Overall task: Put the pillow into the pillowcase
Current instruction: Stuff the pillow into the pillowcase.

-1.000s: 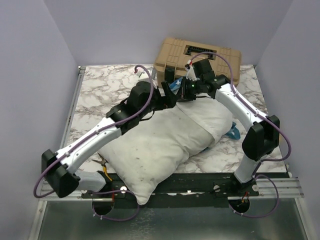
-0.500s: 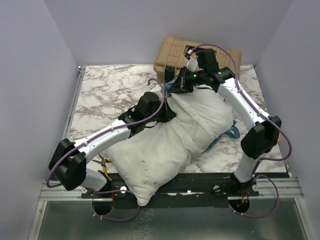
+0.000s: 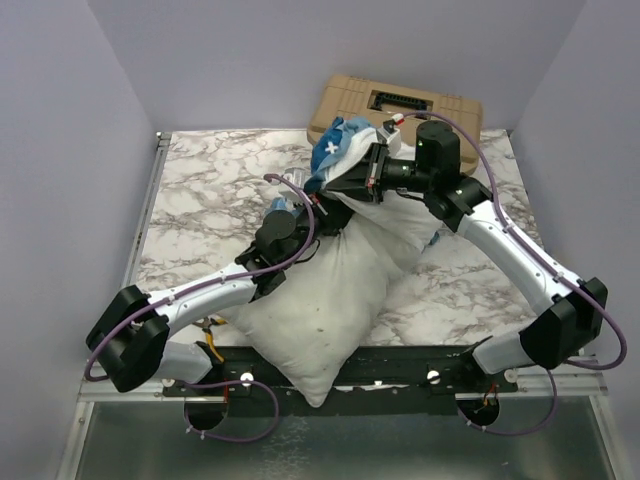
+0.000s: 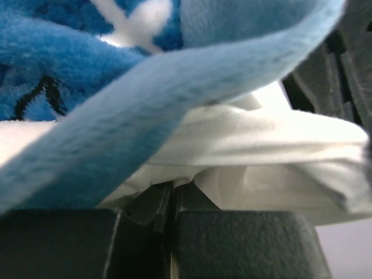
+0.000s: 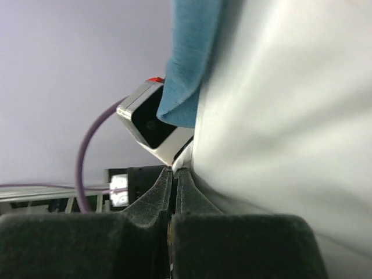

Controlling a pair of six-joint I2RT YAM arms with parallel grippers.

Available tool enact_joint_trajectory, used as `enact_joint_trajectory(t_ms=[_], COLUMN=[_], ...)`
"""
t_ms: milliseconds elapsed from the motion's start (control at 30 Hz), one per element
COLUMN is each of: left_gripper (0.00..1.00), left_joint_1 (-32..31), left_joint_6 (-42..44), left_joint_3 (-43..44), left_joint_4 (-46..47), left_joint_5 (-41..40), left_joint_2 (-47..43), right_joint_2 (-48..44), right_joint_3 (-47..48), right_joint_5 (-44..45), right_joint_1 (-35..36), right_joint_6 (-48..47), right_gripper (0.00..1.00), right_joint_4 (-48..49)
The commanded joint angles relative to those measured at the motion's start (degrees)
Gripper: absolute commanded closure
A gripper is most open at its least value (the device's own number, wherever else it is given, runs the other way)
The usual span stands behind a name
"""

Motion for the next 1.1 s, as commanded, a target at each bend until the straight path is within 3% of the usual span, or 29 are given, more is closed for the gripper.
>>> enact_joint_trajectory(t_ms=[0,300,433,533,767,833,1000,1067], left_gripper=[1.0,1.0,1.0,1.0,1.0,1.0,1.0,1.0], left_joint_1=[-1.17,-4.0,-4.93,-4.84,-0.71,1.32,5.54,7.96], left_joint_6=[4.13,9.79,13.8,17.44,21.59,20.84,19.16,15.92], left_joint_3=[1.35,14.27,17.13,15.05,16.21,16.58,24.53,24.66], left_joint_4=[25.12,31.01,35.7,42.08,40.62,36.69,9.83,7.12], left_joint_5=[-5.02,1.72,-0.07,-6.41,-7.92,-7.61,-3.46,-1.4], left_joint_2=[0.14,2.62,3.83,2.52,-1.24,-2.4,-3.82,-3.17], right_joint_2=[-5.62,-4.65,-2.56,-3.78,-4.74,-4.54,-4.77,-3.89], right_joint_3=[1.38,4.02,6.57,7.27,9.82,11.77,16.2,17.91], right_joint_5=[-10.08,-10.61,-11.8,-9.78,-4.34,0.2,11.25,13.77], right_joint_1=[2.96,6.7,10.66,10.83,10.91,10.87,10.85,10.81], right_joint_6=[10.42,1.95,-1.69,-4.96,-18.87,-22.19,-26.38,-29.06], right_gripper=[1.0,1.0,1.0,1.0,1.0,1.0,1.0,1.0], right_joint_4=[10.89,5.2,3.76,1.57,-11.87,-16.66,-21.79,-23.04])
